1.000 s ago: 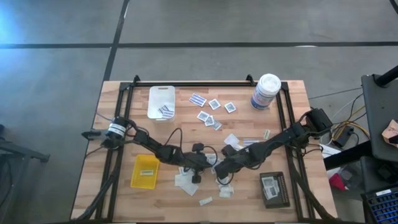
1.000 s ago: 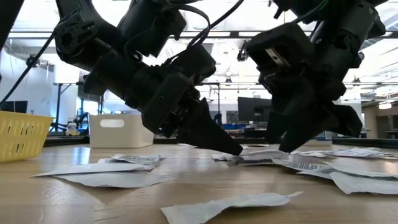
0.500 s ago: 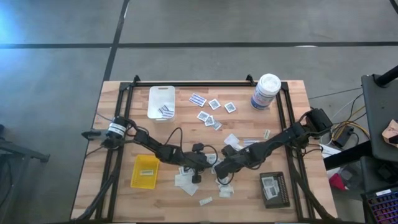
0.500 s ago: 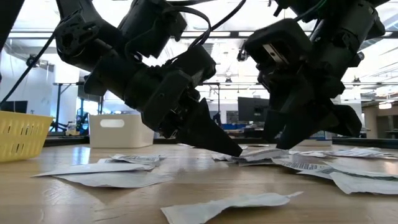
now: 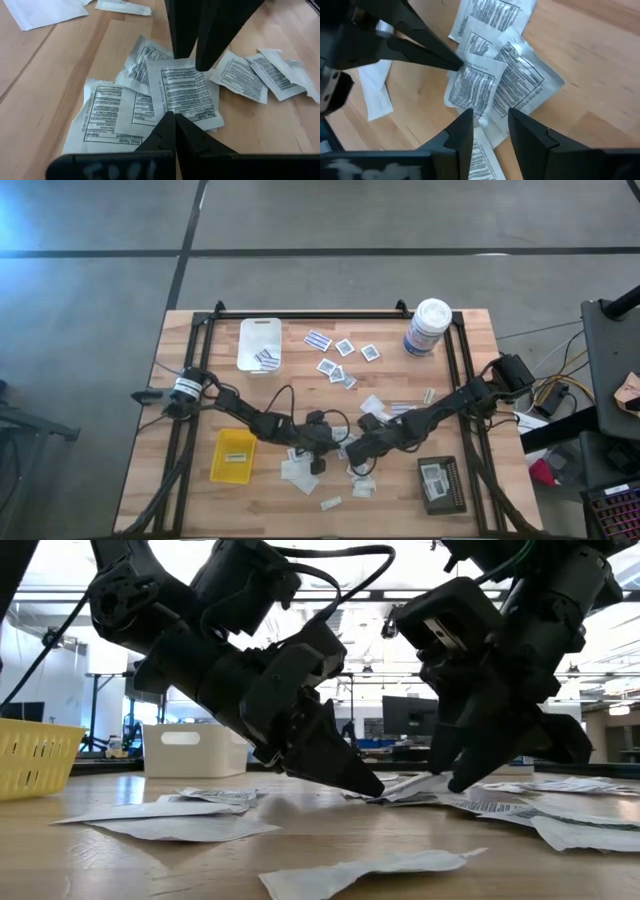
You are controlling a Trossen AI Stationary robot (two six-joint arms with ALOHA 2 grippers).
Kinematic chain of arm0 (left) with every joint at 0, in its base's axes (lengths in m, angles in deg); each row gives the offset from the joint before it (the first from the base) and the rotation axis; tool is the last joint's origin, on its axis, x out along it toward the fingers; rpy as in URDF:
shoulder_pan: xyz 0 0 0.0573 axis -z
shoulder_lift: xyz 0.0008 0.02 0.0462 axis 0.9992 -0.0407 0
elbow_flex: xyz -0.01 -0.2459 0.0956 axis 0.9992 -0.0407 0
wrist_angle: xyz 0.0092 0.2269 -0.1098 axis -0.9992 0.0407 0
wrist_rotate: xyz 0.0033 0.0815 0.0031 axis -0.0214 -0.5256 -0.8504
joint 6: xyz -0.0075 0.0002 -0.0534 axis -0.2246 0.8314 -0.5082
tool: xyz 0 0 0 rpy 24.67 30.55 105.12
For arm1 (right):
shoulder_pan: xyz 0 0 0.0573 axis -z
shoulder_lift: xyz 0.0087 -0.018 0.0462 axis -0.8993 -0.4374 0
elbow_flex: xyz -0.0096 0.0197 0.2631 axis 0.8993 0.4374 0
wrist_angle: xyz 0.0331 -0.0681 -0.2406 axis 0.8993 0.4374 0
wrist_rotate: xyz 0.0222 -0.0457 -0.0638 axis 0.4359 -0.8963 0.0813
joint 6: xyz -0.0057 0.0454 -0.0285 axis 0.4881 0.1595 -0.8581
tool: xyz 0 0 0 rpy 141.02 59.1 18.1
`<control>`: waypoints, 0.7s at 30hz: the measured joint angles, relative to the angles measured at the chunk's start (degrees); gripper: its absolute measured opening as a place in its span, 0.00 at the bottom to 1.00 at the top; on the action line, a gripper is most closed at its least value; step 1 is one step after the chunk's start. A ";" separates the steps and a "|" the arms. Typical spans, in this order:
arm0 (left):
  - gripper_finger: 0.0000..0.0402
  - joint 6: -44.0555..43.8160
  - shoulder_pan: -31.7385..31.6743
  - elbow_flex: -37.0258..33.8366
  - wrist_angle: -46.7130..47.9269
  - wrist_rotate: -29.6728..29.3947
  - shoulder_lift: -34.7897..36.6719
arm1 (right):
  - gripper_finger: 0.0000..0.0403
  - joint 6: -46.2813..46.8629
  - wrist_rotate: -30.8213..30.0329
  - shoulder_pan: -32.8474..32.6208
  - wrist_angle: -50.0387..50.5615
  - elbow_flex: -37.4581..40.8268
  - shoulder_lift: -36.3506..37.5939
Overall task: Pick & Place First Aid Supplies
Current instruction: Put the towelette pack into the black bin
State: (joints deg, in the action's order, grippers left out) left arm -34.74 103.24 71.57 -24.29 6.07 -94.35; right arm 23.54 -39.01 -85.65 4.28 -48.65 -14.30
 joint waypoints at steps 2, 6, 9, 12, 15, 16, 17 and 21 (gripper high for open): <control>0.00 0.01 0.00 0.00 0.00 -0.18 0.00 | 0.27 -0.05 -1.17 -0.02 -0.88 0.03 0.00; 0.00 0.38 0.00 0.00 0.00 -0.18 0.00 | 0.23 -0.51 -2.09 0.04 -2.77 0.03 0.00; 0.00 0.41 0.00 0.00 -0.35 -0.28 0.00 | 0.22 -0.53 -2.07 0.00 -2.89 0.05 0.00; 0.00 0.48 0.00 0.00 -0.38 -2.00 0.00 | 0.20 -0.69 -2.07 0.00 -2.94 0.14 0.00; 0.00 0.50 0.00 0.00 -0.98 -2.66 0.00 | 0.17 -0.86 -2.09 0.02 -3.04 0.25 0.00; 0.00 0.50 -0.02 0.00 -1.06 -2.72 0.00 | 0.16 -0.86 -2.11 0.02 -3.04 0.38 0.00; 0.00 0.50 -0.04 0.00 -1.22 -2.74 0.00 | 0.15 -0.85 -2.17 0.02 -3.06 0.60 0.00; 0.00 0.54 -0.02 0.02 -2.30 -2.76 0.00 | 0.12 0.23 -2.65 0.03 -3.24 1.37 -0.76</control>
State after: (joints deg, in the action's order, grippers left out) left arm -34.20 103.22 71.59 -26.58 3.31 -94.35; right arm 23.77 -41.66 -85.61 1.04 -47.29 -15.05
